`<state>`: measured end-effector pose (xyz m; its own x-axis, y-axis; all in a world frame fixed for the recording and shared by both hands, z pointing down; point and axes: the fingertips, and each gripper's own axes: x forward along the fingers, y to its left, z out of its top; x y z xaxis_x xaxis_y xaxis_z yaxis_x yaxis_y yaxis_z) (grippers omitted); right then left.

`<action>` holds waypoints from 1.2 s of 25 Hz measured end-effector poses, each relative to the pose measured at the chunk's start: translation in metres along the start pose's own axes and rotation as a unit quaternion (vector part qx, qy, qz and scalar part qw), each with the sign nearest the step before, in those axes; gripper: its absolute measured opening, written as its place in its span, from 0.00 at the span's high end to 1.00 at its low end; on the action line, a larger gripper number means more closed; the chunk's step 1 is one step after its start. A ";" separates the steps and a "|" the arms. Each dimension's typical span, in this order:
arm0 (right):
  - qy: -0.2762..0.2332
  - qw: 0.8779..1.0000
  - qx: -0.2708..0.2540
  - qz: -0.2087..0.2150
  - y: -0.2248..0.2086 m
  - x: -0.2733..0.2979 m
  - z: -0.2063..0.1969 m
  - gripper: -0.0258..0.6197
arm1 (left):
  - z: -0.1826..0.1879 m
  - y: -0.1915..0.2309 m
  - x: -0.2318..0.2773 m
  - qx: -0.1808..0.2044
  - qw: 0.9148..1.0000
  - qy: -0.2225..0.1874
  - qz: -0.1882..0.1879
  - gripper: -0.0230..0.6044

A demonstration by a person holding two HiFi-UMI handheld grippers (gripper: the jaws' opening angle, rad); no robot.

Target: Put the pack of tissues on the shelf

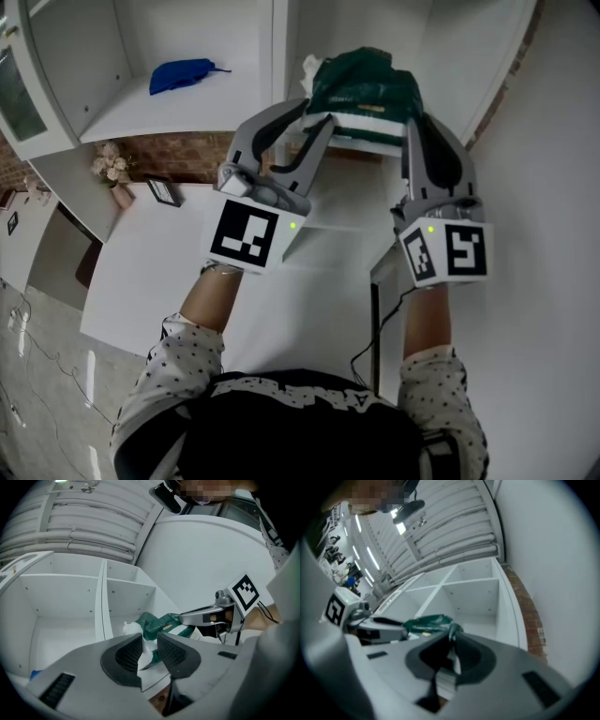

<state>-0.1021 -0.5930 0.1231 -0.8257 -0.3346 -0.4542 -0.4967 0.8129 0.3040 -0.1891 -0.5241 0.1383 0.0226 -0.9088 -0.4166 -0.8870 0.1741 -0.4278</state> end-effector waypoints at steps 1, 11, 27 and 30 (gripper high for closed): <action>0.004 1.000 0.000 -0.001 -0.001 0.004 -0.003 0.87 | -0.001 0.002 0.003 0.005 1.000 0.001 0.001 0.76; 0.031 0.999 -0.021 -0.016 -0.009 0.022 -0.016 0.87 | -0.010 0.007 0.019 0.033 0.999 0.016 0.008 0.76; 0.067 0.972 -0.216 0.063 0.052 0.017 -0.014 0.81 | -0.012 0.006 0.013 0.036 0.999 0.021 -0.005 0.70; 0.080 0.975 -0.195 0.071 0.060 0.023 -0.027 0.81 | -0.014 0.001 0.011 0.039 0.999 0.029 -0.021 0.57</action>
<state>-0.1580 -0.5651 0.1531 -0.9094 -0.3271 -0.2567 -0.4119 0.6236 0.6644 -0.1959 -0.5390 0.1447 0.0302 -0.9362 -0.3503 -0.8472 0.1620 -0.5060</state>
